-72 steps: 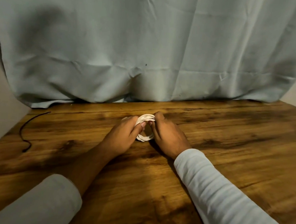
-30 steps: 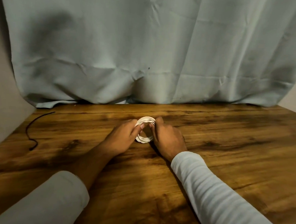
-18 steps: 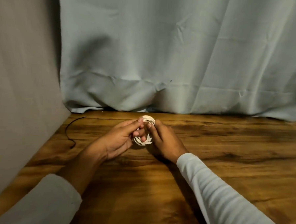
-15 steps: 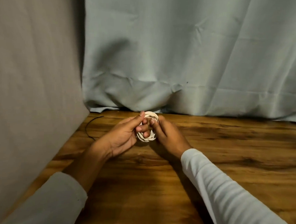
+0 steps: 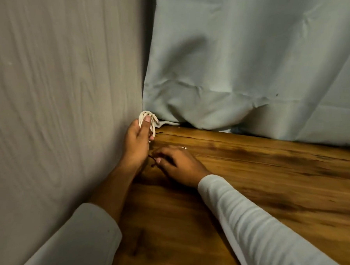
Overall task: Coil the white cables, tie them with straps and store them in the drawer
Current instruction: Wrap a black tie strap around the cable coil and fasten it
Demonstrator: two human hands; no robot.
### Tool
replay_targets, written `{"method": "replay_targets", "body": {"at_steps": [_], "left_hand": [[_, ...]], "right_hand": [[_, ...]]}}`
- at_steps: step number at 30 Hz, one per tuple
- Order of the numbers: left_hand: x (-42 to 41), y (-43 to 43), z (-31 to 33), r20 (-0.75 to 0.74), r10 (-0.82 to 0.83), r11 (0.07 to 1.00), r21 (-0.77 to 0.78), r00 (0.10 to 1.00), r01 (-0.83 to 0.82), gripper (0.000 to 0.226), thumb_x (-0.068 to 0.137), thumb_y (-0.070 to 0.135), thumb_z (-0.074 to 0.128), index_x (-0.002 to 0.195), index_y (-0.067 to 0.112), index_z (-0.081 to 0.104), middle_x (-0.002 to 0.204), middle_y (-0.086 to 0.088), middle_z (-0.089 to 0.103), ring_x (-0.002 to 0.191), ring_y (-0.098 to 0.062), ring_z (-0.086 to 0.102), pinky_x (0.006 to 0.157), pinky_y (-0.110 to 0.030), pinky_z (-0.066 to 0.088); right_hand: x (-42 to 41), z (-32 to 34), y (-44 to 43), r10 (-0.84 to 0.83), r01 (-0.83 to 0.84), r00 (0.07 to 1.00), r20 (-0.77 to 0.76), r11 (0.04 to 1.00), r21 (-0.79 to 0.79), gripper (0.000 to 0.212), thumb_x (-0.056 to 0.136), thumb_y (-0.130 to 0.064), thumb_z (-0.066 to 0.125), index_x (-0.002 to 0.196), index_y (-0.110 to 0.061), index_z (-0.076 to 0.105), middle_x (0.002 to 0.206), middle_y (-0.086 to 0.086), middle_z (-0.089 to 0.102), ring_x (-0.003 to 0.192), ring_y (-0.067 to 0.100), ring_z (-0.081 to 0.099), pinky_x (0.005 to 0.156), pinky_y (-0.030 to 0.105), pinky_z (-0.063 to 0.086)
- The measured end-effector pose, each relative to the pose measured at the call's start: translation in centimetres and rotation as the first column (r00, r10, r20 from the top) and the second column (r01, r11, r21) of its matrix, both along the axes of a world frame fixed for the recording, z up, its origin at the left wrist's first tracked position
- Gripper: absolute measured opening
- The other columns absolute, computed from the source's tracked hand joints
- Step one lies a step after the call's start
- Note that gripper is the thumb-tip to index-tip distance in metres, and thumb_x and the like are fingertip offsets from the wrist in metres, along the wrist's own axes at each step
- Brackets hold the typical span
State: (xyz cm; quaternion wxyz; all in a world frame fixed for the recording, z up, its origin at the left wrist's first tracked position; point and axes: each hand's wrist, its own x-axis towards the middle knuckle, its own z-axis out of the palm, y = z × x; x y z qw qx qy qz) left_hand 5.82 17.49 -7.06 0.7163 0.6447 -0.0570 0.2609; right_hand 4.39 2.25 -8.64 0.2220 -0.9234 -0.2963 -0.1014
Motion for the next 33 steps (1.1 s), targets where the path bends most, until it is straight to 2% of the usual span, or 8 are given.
{"method": "replay_targets", "body": {"at_steps": [4, 10, 13, 16, 22, 27, 30, 33], "left_hand": [[0.9, 0.5, -0.6, -0.014, 0.014, 0.999, 0.033, 1.000, -0.013, 0.034, 0.104, 0.045, 0.052, 0.091, 0.016, 0.062, 0.066, 0.006, 0.056, 0.064, -0.014, 0.049, 0.058, -0.031, 0.041], [1.0, -0.9, -1.8, -0.018, 0.008, 0.995, 0.104, 1.000, -0.006, 0.041, 0.107, 0.040, 0.049, 0.097, 0.003, 0.065, 0.068, 0.003, 0.056, 0.060, -0.008, 0.051, 0.058, -0.024, 0.043], [1.0, -3.0, -2.5, -0.054, -0.051, 0.991, 0.120, 0.997, 0.057, 0.034, 0.106, 0.042, 0.049, 0.093, 0.018, 0.069, 0.071, 0.003, 0.060, 0.063, -0.009, 0.053, 0.062, -0.025, 0.045], [1.4, -5.7, -3.3, -0.100, -0.121, 0.976, 0.167, 0.988, 0.137, 0.036, 0.104, 0.050, 0.051, 0.099, 0.019, 0.070, 0.079, -0.001, 0.065, 0.071, -0.013, 0.055, 0.070, -0.034, 0.046], [1.6, -13.1, -3.9, -0.135, -0.204, 0.938, 0.258, 0.970, 0.233, 0.040, 0.099, 0.060, 0.049, 0.097, 0.024, 0.068, 0.073, -0.002, 0.063, 0.068, -0.016, 0.055, 0.070, -0.038, 0.046], [0.7, -20.5, -3.8, -0.121, -0.284, 0.910, 0.279, 0.951, 0.307, 0.029, 0.105, 0.046, 0.051, 0.087, 0.025, 0.061, 0.074, -0.005, 0.062, 0.069, -0.019, 0.057, 0.069, -0.037, 0.047], [0.3, -23.9, -3.7, -0.119, -0.316, 0.903, 0.265, 0.941, 0.337, 0.028, 0.105, 0.045, 0.050, 0.088, 0.026, 0.060, 0.075, -0.004, 0.062, 0.069, -0.016, 0.058, 0.069, -0.037, 0.047], [0.4, -25.7, -3.8, -0.134, -0.329, 0.900, 0.255, 0.935, 0.354, 0.027, 0.104, 0.047, 0.049, 0.091, 0.027, 0.061, 0.080, -0.002, 0.064, 0.073, -0.015, 0.059, 0.069, -0.035, 0.047]], "right_hand": [[0.8, -0.4, 1.0, 0.056, -0.053, 0.998, 0.017, 0.988, -0.146, 0.034, 0.102, -0.046, 0.047, 0.125, -0.032, 0.068, 0.135, -0.005, 0.064, 0.126, 0.022, 0.056, 0.109, 0.047, 0.040], [0.2, -0.7, -3.8, -0.019, 0.024, 0.999, 0.044, 0.994, -0.104, 0.030, 0.101, -0.040, 0.049, 0.107, -0.025, 0.074, 0.110, -0.007, 0.071, 0.106, 0.018, 0.061, 0.098, 0.045, 0.049], [-1.5, -0.6, -9.0, -0.097, 0.099, 0.994, 0.040, 0.993, -0.058, 0.031, 0.099, -0.045, 0.050, 0.104, -0.028, 0.075, 0.106, -0.013, 0.071, 0.104, 0.013, 0.063, 0.093, 0.042, 0.053], [-3.7, -0.3, -14.4, -0.211, 0.211, 0.977, 0.014, 0.978, -0.003, 0.033, 0.094, -0.051, 0.052, 0.102, -0.030, 0.076, 0.105, -0.016, 0.072, 0.103, 0.011, 0.064, 0.090, 0.041, 0.055], [-8.3, 0.0, -23.5, -0.408, 0.411, 0.912, -0.043, 0.907, 0.089, 0.036, 0.083, -0.059, 0.054, 0.093, -0.033, 0.078, 0.101, -0.020, 0.075, 0.097, 0.005, 0.068, 0.088, 0.038, 0.057], [-11.9, 0.0, -29.2, -0.521, 0.526, 0.850, -0.073, 0.841, 0.127, 0.025, 0.083, -0.057, 0.067, 0.077, -0.034, 0.076, 0.087, -0.026, 0.074, 0.084, -0.003, 0.068, 0.081, 0.036, 0.058], [-13.3, 0.4, -32.0, -0.583, 0.587, 0.810, -0.066, 0.802, 0.112, 0.031, 0.085, -0.052, 0.075, 0.068, -0.026, 0.073, 0.072, -0.024, 0.070, 0.072, -0.002, 0.066, 0.073, 0.034, 0.056], [-13.2, 0.8, -32.8, -0.634, 0.637, 0.771, -0.062, 0.767, 0.078, 0.040, 0.081, -0.064, 0.070, 0.069, -0.026, 0.069, 0.067, -0.019, 0.067, 0.068, 0.001, 0.062, 0.070, 0.034, 0.054]]}}
